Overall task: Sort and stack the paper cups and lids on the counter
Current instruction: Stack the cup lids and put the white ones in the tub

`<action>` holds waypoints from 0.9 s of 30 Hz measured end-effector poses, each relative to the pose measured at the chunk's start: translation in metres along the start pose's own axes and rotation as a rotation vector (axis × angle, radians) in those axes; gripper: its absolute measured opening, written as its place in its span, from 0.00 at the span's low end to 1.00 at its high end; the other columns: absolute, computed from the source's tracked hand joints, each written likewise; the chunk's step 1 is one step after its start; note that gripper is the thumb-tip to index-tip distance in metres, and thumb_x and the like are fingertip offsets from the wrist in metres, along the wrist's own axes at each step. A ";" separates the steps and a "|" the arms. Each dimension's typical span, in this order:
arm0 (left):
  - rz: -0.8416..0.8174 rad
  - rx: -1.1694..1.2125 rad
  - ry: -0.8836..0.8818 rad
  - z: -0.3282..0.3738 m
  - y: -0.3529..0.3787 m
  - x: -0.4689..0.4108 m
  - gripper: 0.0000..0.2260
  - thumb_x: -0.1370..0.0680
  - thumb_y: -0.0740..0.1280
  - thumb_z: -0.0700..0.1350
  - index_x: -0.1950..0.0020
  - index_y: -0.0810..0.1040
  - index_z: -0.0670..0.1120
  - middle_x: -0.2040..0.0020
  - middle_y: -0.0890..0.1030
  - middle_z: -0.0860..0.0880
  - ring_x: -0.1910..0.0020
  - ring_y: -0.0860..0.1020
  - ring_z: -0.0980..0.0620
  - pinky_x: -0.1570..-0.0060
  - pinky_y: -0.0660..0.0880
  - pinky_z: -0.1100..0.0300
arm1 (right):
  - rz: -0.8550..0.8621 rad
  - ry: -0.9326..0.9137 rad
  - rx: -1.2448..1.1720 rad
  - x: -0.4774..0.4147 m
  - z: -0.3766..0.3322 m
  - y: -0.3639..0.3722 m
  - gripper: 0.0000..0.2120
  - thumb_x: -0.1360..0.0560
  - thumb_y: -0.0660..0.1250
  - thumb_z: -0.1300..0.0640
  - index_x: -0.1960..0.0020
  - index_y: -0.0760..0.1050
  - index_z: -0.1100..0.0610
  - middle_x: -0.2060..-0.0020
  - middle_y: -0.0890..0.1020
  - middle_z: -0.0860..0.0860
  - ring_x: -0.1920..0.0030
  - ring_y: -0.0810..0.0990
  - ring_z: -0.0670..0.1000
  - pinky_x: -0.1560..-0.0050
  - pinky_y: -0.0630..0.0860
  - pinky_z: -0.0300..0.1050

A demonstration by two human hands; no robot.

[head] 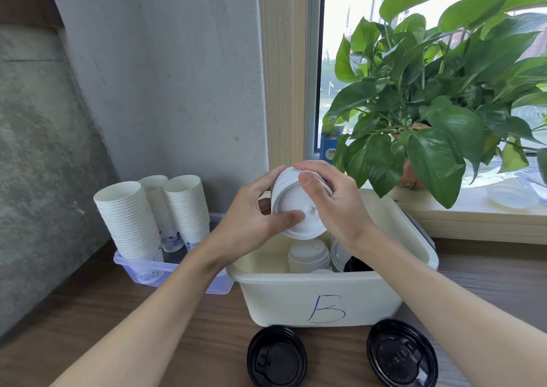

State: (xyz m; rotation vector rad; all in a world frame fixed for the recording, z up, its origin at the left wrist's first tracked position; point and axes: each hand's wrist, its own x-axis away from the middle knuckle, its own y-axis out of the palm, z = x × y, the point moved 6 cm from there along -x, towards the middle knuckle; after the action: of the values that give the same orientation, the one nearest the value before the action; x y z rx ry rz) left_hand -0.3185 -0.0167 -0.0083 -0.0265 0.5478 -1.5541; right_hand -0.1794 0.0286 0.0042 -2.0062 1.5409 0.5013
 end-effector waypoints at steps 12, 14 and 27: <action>0.046 0.080 -0.074 -0.007 -0.001 -0.003 0.34 0.30 0.75 0.51 0.27 0.66 0.55 0.37 0.81 0.50 0.42 0.82 0.56 0.43 0.78 0.60 | 0.066 0.011 -0.097 -0.002 0.003 -0.001 0.16 0.23 0.58 0.43 0.45 0.76 0.51 0.53 0.80 0.42 0.53 0.76 0.38 0.51 0.69 0.29; 0.050 0.104 -0.115 -0.011 -0.003 -0.004 0.31 0.31 0.76 0.51 0.31 0.68 0.56 0.40 0.83 0.49 0.43 0.83 0.52 0.41 0.78 0.54 | 0.043 0.042 -0.111 0.000 0.004 0.000 0.18 0.23 0.57 0.43 0.43 0.75 0.53 0.52 0.79 0.45 0.54 0.75 0.36 0.52 0.69 0.28; -0.039 0.017 -0.075 -0.010 -0.003 -0.004 0.34 0.28 0.77 0.44 0.24 0.69 0.58 0.35 0.81 0.54 0.41 0.83 0.52 0.36 0.78 0.51 | -0.053 0.064 -0.008 -0.003 0.006 -0.002 0.13 0.26 0.63 0.42 0.46 0.78 0.47 0.50 0.81 0.38 0.46 0.77 0.36 0.48 0.69 0.26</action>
State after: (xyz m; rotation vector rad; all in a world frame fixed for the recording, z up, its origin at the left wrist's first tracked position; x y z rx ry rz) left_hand -0.3247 -0.0095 -0.0147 -0.0824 0.4773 -1.5887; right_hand -0.1783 0.0346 0.0015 -2.0817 1.5208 0.4272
